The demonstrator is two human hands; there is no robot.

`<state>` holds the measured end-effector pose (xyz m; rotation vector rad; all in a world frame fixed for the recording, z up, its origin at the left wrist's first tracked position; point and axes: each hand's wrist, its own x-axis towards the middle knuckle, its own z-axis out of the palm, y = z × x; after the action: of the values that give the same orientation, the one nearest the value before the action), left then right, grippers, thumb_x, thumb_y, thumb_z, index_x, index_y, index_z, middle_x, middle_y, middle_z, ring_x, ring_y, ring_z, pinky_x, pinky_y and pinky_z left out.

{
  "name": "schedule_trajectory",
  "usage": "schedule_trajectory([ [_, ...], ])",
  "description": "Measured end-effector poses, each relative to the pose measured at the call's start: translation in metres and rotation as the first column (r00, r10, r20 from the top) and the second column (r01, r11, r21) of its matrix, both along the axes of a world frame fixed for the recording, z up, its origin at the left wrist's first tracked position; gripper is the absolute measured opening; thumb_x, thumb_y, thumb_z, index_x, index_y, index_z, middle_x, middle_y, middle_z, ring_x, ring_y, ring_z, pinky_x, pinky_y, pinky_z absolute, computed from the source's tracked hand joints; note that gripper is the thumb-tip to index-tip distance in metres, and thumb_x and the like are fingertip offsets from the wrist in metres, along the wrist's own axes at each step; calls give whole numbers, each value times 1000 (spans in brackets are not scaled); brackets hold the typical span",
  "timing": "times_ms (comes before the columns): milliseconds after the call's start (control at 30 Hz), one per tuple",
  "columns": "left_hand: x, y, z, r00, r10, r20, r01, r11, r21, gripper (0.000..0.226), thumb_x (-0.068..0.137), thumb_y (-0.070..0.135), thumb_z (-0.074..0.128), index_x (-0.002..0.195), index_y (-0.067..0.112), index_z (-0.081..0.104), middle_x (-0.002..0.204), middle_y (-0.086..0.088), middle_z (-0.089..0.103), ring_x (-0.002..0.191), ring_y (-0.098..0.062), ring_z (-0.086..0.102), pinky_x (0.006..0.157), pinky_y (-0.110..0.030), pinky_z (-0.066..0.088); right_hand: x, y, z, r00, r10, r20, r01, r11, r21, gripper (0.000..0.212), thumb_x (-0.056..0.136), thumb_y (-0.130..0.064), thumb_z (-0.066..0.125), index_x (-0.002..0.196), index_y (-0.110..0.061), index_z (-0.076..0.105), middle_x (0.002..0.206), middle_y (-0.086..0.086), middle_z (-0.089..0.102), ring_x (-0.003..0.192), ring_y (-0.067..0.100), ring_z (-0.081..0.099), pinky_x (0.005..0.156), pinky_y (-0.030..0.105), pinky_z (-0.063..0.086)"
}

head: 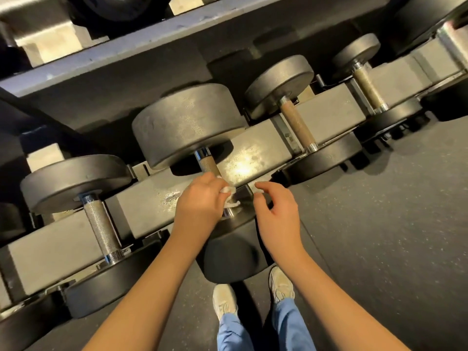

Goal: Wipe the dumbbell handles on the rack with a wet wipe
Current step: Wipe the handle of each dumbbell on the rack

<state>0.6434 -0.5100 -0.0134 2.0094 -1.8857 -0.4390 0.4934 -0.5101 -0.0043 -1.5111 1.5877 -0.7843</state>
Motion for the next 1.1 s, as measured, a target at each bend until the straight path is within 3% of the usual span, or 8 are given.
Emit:
schedule_trajectory([
  [100,-8,-4,1,996,63,65,-60,997,-50,8,77,6,76,79,7,68,78,-9,60,69,-26,60,59,-24,38,-28,-8,-3,995,73,-67,-78,995,-69,24,91,-6,56,112,-15,64,103,-18,55,104,7,49,86,0,30],
  [267,-30,-26,13,998,58,-9,-59,996,-67,4,87,13,67,89,9,69,86,-4,59,78,-19,58,65,-25,40,-77,-62,11,971,6,-238,-72,960,-269,24,90,-8,52,110,-9,65,106,-10,56,100,1,41,87,-2,24],
  [300,-37,-34,16,997,67,-45,-69,997,-41,9,90,16,64,94,10,70,90,-1,57,81,-14,55,69,-23,38,-85,-75,12,960,-15,-278,-73,950,-304,25,89,-10,52,110,-8,64,107,-6,58,101,4,42,89,3,26],
  [400,-58,-60,21,984,96,-153,-97,995,1,17,94,20,59,106,12,69,99,4,54,89,-3,44,74,-12,27,-100,-114,6,892,-26,-451,-117,951,-287,31,91,-15,55,120,-5,61,124,10,59,117,24,47,101,37,35],
  [500,-75,-84,21,969,117,-219,-115,993,24,21,94,21,59,112,15,67,110,1,60,97,-6,49,80,-12,30,-104,-143,-7,835,5,-550,-124,976,-179,45,94,-30,48,130,-4,54,137,15,50,127,31,43,106,46,32],
  [600,-87,-106,14,965,122,-231,-125,992,4,20,94,21,59,111,15,67,109,0,61,100,-11,54,81,-15,33,-105,-151,-17,816,11,-578,-146,971,-188,58,90,-45,33,126,-7,59,131,14,56,121,31,50,101,47,40],
  [833,-112,-164,-9,925,221,-310,-269,956,-119,19,94,16,58,111,11,65,106,-2,61,89,-3,50,72,-1,34,-108,-152,-20,832,-9,-555,-151,959,-241,51,91,-40,32,120,-11,63,121,9,63,113,28,56,96,43,42],
  [1100,-127,-173,-35,880,344,-328,-365,931,-3,21,94,13,56,111,9,67,103,-7,63,92,-17,56,76,-20,39,-108,-152,-20,836,-17,-548,-159,949,-272,44,92,-36,36,118,-12,63,118,8,64,109,27,58,93,42,42],
])
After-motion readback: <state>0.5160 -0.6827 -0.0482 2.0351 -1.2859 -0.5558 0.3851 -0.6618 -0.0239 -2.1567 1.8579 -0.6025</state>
